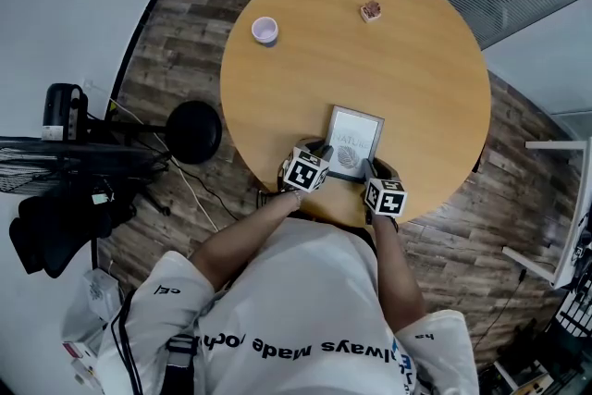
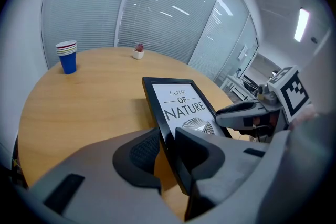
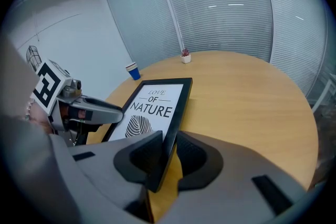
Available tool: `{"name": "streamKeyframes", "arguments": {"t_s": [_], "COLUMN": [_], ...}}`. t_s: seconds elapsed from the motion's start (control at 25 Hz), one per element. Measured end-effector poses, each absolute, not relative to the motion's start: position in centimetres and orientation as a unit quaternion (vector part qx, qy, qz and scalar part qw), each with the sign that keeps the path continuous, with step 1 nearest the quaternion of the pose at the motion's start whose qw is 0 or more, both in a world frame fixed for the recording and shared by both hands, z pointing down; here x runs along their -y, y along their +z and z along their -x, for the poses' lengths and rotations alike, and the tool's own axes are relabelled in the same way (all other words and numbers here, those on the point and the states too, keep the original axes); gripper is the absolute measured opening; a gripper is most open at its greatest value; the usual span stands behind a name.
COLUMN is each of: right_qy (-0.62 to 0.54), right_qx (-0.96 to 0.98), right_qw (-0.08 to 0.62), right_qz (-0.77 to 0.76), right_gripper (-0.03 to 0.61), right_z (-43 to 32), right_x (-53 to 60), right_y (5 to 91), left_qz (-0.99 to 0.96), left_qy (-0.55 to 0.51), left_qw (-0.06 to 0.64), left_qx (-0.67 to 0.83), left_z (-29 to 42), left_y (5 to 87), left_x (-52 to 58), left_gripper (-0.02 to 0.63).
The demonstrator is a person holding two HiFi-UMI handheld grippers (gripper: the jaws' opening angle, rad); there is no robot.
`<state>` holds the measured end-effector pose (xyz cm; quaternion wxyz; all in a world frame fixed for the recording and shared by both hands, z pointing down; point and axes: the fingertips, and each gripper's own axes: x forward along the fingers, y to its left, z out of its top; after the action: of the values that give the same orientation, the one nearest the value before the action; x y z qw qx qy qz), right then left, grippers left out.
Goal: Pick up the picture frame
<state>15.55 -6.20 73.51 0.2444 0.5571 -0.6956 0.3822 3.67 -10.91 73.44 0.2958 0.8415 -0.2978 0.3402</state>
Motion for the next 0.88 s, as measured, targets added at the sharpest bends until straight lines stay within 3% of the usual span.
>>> {"name": "streamKeyframes", "arguments": {"t_s": [0.88], "right_qy": [0.335], "right_qx": [0.713], "right_qw": [0.226], "right_qz": [-0.572], "right_gripper": [0.098], "right_z": [-17.0], "right_x": [4.5], "right_y": [67.5], "left_qz": [-0.861], "left_qy": [0.296], "left_qw": [0.266], "left_qx": [0.317], "left_z": [-4.8], "left_y": [66.7], "left_x": [8.8], "left_gripper": [0.107]}}
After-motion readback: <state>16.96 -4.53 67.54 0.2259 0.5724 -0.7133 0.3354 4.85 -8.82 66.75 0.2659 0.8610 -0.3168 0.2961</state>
